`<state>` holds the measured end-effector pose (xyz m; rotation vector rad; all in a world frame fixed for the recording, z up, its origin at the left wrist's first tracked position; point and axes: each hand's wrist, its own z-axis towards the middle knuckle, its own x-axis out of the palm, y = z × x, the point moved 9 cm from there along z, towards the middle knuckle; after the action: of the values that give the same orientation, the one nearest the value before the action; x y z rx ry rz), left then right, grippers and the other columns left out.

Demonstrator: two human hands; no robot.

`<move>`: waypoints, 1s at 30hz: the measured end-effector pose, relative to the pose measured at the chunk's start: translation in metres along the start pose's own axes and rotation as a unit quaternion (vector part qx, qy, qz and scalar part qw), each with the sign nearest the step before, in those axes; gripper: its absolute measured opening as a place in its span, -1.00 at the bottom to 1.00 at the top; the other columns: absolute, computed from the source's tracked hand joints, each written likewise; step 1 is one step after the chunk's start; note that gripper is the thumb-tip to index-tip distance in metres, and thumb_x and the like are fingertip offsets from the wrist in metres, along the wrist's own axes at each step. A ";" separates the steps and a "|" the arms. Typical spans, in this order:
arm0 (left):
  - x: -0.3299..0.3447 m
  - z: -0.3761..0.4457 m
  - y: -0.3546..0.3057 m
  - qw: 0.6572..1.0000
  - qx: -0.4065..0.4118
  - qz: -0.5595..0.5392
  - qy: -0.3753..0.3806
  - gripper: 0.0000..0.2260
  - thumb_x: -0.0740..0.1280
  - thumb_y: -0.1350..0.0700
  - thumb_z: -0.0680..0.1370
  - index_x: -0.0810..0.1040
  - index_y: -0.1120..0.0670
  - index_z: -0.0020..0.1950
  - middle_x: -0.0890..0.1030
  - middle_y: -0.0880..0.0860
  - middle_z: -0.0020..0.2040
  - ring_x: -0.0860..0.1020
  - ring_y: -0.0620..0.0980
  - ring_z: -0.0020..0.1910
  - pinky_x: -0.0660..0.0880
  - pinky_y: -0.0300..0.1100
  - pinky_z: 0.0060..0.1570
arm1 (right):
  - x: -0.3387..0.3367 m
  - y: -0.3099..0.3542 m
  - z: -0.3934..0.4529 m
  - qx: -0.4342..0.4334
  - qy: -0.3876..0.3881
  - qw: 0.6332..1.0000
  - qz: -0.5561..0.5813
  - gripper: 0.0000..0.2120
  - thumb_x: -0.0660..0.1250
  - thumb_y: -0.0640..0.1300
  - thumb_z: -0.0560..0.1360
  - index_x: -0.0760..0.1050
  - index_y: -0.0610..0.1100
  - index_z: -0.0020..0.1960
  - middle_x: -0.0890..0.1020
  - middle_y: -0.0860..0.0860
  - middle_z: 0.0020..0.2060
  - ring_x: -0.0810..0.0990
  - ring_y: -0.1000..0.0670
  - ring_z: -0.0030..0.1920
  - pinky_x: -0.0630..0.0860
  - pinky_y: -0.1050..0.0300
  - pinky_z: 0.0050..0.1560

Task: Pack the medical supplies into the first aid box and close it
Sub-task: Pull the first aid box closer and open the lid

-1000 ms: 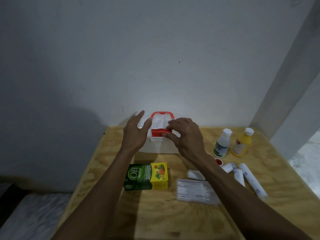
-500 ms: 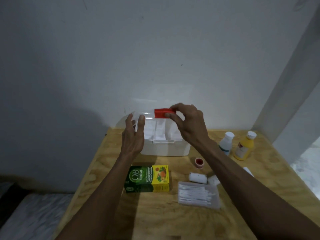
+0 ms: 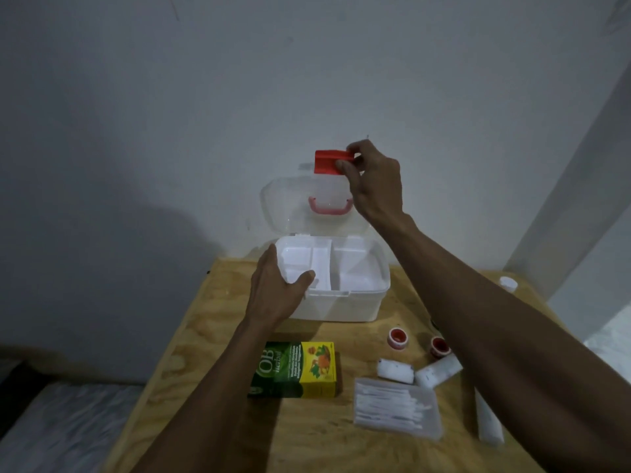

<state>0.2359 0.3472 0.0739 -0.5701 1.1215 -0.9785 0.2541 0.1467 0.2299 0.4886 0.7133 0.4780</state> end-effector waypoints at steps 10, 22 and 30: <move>0.001 -0.003 0.002 1.000 -0.008 -0.002 0.002 -0.42 0.47 0.03 0.45 0.35 0.01 0.42 0.50 0.00 0.30 0.42 -0.12 0.17 0.40 -0.23 0.07 | 0.015 -0.011 0.010 -0.039 -0.017 0.995 -0.087 -0.69 0.21 -0.03 0.63 0.56 -0.15 0.26 0.60 -0.17 0.08 0.54 -0.18 0.09 0.46 -0.10 0.11; 0.002 -0.002 0.007 0.999 -0.012 0.030 0.023 -0.45 0.45 0.01 0.45 0.35 0.00 0.39 0.48 -0.01 0.25 0.39 -0.12 0.13 0.36 -0.20 0.04 | 0.024 -0.013 0.003 -0.083 0.002 0.973 -0.214 -0.57 0.13 0.11 0.64 0.38 -0.05 0.43 0.49 -0.17 0.22 0.48 -0.19 0.13 0.46 -0.08 0.10; 0.004 -0.002 0.006 0.999 -0.021 0.033 0.024 -0.46 0.44 0.01 0.46 0.37 0.05 0.40 0.49 0.06 0.31 0.44 0.04 0.28 0.37 -0.17 0.16 | 0.021 -0.017 0.003 -0.063 0.029 0.978 -0.198 -0.52 0.11 0.17 0.63 0.30 -0.01 0.48 0.45 -0.16 0.29 0.46 -0.17 0.21 0.44 -0.11 0.17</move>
<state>0.2366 0.3473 0.0666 -0.5426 1.1992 -0.9172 0.2740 0.1446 0.2123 0.2057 0.8090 0.1615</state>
